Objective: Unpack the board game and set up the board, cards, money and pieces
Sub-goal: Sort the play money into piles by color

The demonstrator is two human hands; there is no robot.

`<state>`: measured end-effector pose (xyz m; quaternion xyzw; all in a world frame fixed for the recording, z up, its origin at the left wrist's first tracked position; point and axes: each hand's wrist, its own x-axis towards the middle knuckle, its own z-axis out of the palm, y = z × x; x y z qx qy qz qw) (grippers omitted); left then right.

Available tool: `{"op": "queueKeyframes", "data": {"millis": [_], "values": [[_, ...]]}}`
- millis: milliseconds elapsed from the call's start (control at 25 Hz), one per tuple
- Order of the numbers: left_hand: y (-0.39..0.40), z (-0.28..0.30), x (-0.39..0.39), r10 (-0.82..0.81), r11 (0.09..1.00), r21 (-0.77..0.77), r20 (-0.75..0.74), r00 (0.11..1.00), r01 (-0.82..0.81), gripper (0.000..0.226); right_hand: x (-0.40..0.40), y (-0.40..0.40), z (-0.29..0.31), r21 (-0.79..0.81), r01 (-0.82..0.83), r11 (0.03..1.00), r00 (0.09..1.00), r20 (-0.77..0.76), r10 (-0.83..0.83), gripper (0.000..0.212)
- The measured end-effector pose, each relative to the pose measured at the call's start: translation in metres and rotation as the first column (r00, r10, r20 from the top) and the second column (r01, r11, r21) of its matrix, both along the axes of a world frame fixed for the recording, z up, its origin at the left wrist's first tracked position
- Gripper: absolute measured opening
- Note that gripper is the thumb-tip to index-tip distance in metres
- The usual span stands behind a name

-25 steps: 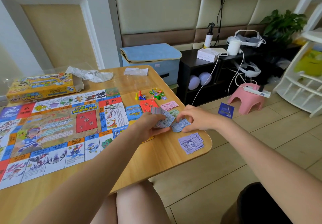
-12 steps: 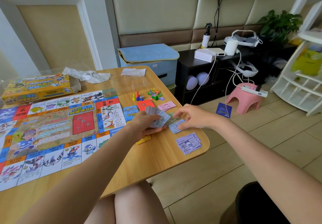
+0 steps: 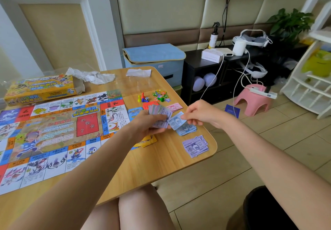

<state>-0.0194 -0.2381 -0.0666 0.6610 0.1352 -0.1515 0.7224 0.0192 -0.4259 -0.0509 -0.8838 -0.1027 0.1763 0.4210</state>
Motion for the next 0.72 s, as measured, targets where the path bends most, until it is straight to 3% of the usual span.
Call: {"op": "queueKeyframes", "data": {"millis": [200,360,480,560,720], "values": [[-0.005,-0.006,0.002,0.076,0.996,0.056,-0.108,0.991,-0.07,0.027,-0.008,-0.01,-0.015,-0.394,0.034,0.918,0.998,0.065,-0.009,0.03],[-0.01,-0.007,0.008,0.119,0.993,0.036,-0.127,0.985,-0.115,0.039,-0.001,-0.01,-0.012,-0.305,0.068,0.95,0.989,0.143,-0.025,0.027],[-0.011,-0.005,0.013,0.137,0.99,0.053,-0.115,0.984,-0.132,0.039,0.006,-0.003,-0.009,-0.26,0.011,0.966,0.962,0.266,0.06,0.007],[-0.011,-0.005,0.016,0.146,0.989,0.055,-0.114,0.983,-0.14,0.037,0.009,0.004,-0.016,-0.375,-0.09,0.923,0.943,0.268,0.2,0.024],[-0.011,-0.006,0.021,0.156,0.987,0.038,-0.073,0.985,-0.154,0.02,0.017,0.009,-0.026,-0.469,-0.085,0.879,0.938,0.261,0.23,0.036]]}}
